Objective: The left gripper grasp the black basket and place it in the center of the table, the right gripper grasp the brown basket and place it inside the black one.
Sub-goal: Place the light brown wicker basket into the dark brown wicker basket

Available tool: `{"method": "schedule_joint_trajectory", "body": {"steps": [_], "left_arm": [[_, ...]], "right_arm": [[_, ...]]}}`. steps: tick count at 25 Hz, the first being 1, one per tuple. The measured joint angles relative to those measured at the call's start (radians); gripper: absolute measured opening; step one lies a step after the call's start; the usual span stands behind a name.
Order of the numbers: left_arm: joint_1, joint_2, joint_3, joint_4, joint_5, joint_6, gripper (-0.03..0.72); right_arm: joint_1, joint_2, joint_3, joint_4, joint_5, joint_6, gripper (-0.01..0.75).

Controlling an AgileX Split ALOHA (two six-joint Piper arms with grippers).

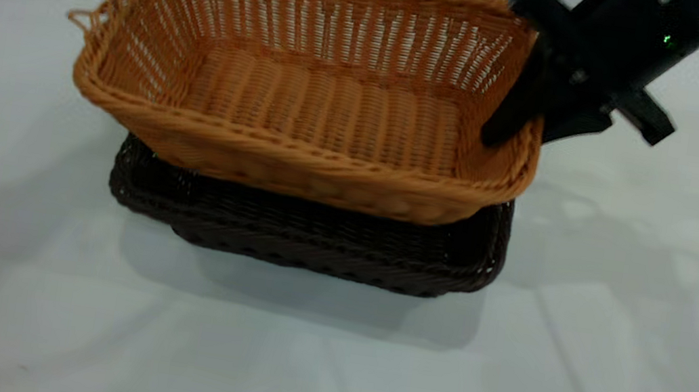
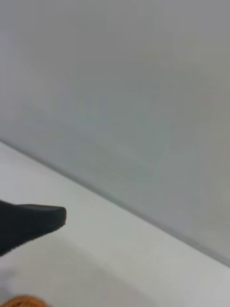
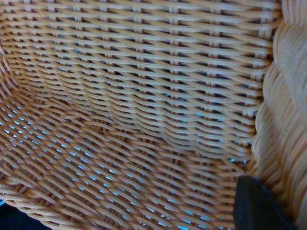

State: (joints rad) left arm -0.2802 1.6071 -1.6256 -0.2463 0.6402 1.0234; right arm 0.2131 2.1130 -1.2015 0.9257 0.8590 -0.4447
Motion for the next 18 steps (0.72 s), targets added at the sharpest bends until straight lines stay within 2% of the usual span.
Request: {"method": "schedule_joint_trajectory", "body": {"steps": [7,10,13,18], "left_arm": [[0.0,0.0,0.0,0.0,0.058,-0.001,0.372],[0.0,0.0,0.0,0.0,0.067,-0.001,0.372],[0.0,0.0,0.0,0.0,0.081,-0.001,0.372],[0.0,0.0,0.0,0.0,0.086,-0.001,0.372]], "right_arm": [[-0.001,0.065,-0.007,-0.075,-0.02,0.031,0.085],[-0.001,0.068,-0.008,-0.076,-0.029,0.047,0.135],[-0.001,0.068,-0.014,-0.074,-0.027,0.038,0.256],[-0.001,0.067,-0.017,-0.068,0.035,0.002,0.534]]}}
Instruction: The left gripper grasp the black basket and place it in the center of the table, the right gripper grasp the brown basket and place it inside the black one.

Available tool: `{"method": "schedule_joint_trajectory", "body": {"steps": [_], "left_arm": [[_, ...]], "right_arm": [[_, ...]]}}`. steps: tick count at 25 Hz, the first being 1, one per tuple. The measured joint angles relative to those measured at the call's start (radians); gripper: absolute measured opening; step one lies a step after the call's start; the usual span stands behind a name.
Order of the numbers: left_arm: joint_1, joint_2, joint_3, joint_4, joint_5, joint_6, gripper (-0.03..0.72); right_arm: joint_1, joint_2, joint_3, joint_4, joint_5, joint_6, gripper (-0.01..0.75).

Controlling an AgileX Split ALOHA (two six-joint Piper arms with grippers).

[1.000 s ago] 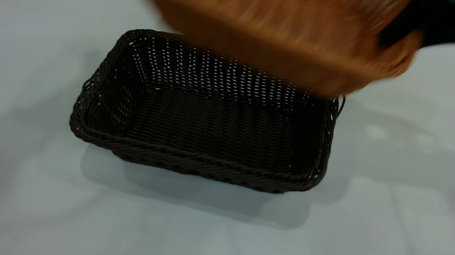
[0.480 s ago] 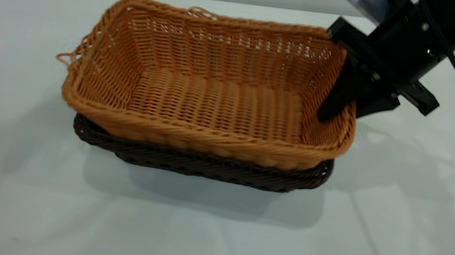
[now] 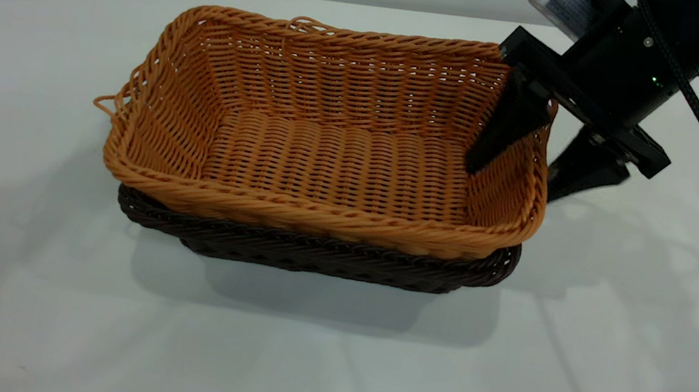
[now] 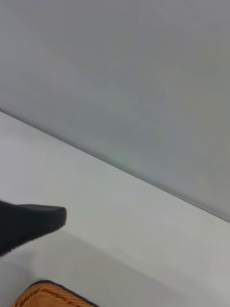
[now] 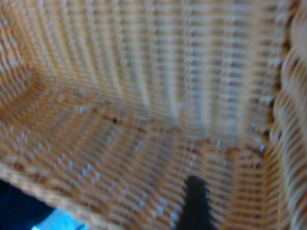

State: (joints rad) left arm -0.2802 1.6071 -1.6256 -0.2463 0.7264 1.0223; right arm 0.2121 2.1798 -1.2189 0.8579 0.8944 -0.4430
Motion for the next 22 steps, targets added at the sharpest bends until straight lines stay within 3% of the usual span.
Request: {"method": "schedule_joint_trajectory", "body": {"steps": [3,5,10,14,22], "left_arm": [[0.0,0.0,0.0,0.0,0.0,0.0,0.372],[0.0,0.0,0.0,0.0,0.0,0.0,0.372],[0.0,0.0,0.0,0.0,0.01,0.0,0.372],[0.0,-0.018,0.0,0.001,0.039,0.0,0.372],[0.0,-0.185,0.0,0.007,0.216,-0.036,0.37]], "right_arm": [[0.0,-0.012,0.0,-0.02,0.027,-0.007,0.636],[0.0,-0.036,0.0,-0.033,0.048,-0.006,0.654],[0.0,-0.095,-0.018,-0.068,0.111,0.02,0.607],[-0.001,-0.156,-0.072,-0.134,0.229,0.07,0.562],[-0.001,-0.407,-0.115,-0.273,0.301,0.183,0.554]]}}
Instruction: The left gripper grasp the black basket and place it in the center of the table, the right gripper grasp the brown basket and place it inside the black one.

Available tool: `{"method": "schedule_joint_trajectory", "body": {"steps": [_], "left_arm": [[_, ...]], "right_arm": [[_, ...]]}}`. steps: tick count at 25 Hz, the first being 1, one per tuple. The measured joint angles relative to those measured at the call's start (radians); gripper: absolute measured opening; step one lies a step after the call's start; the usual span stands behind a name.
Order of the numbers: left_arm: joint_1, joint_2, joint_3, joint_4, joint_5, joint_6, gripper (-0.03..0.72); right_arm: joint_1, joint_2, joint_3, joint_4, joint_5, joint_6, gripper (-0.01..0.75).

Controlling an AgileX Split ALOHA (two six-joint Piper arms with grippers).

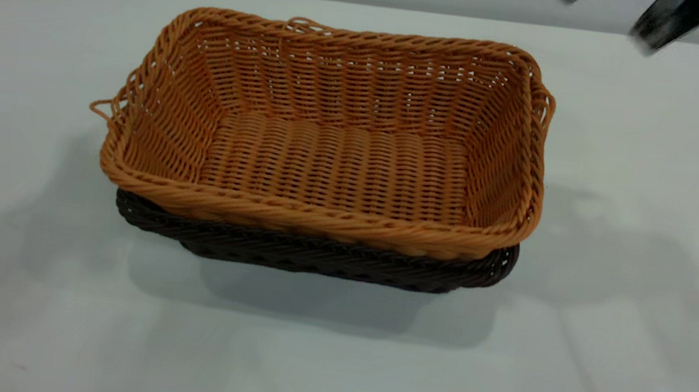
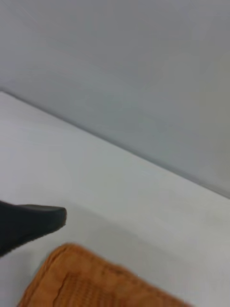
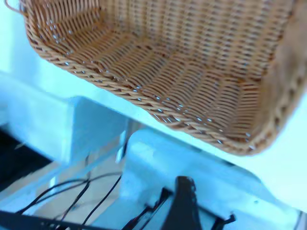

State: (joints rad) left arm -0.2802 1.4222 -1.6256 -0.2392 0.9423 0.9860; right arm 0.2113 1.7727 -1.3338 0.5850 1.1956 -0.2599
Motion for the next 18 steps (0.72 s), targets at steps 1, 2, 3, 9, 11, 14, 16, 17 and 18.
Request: {"method": "schedule_joint_trajectory", "body": {"steps": [1,2,3,9,11,14,16,17,18], "left_arm": [[0.0,-0.025,0.0,0.001,0.034,-0.018,0.37],[0.0,-0.054,0.0,0.003,0.068,-0.041,0.37],[0.0,-0.081,0.0,0.007,0.096,-0.065,0.37],[0.0,-0.203,0.0,0.111,0.224,-0.309,0.37],[0.0,-0.226,0.0,0.169,0.224,-0.411,0.37],[0.0,-0.254,0.031,0.248,0.224,-0.568,0.369],[0.0,-0.274,0.076,0.282,0.224,-0.647,0.369],[0.0,-0.285,0.101,0.288,0.224,-0.667,0.369],[0.0,-0.296,0.134,0.288,0.224,-0.682,0.369]], "right_arm": [[0.0,-0.05,0.003,-0.025,0.005,0.02,0.554],[0.0,-0.096,0.003,-0.046,0.009,0.038,0.554],[0.0,-0.154,0.004,-0.069,0.01,0.054,0.554],[0.0,-0.52,0.052,-0.232,0.035,0.105,0.553],[0.0,-0.649,0.091,-0.3,0.041,0.127,0.553],[0.0,-0.827,0.166,-0.387,0.054,0.179,0.553],[0.0,-0.942,0.229,-0.426,0.058,0.219,0.553],[0.0,-0.988,0.268,-0.441,0.059,0.233,0.553],[0.0,-1.042,0.31,-0.453,0.062,0.243,0.553]]}}
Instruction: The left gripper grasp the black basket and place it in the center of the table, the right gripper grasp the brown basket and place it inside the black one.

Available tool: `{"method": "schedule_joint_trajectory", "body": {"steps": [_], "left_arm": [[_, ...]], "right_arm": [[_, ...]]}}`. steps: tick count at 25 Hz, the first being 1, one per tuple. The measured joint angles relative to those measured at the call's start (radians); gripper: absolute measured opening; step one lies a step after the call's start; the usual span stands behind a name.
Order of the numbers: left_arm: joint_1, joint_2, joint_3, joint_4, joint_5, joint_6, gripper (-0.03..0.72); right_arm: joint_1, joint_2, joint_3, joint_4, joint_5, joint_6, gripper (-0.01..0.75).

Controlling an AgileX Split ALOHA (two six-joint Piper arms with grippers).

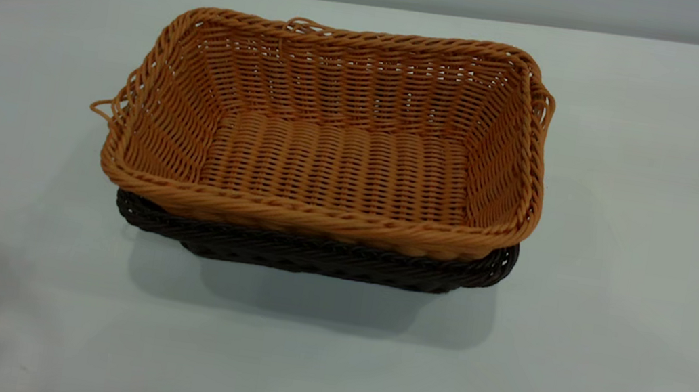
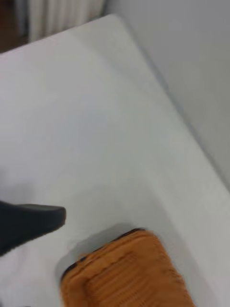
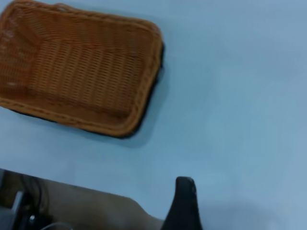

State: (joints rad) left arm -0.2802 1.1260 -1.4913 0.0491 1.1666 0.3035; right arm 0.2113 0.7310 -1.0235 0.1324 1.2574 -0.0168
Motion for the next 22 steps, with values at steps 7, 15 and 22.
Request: {"method": "schedule_joint_trajectory", "body": {"steps": [7,15,22], "left_arm": [[0.0,-0.039,0.315,-0.029,0.0,-0.028,0.369],[0.0,-0.11,0.683,-0.109,0.0,-0.065,0.369],[0.0,-0.309,0.903,-0.155,-0.012,-0.119,0.369]], "right_arm": [[0.0,-0.277,0.321,-0.025,-0.027,0.033,0.553],[0.0,-0.358,0.556,-0.036,-0.131,0.042,0.553],[0.0,-0.358,0.561,-0.046,-0.137,0.06,0.553]]}}
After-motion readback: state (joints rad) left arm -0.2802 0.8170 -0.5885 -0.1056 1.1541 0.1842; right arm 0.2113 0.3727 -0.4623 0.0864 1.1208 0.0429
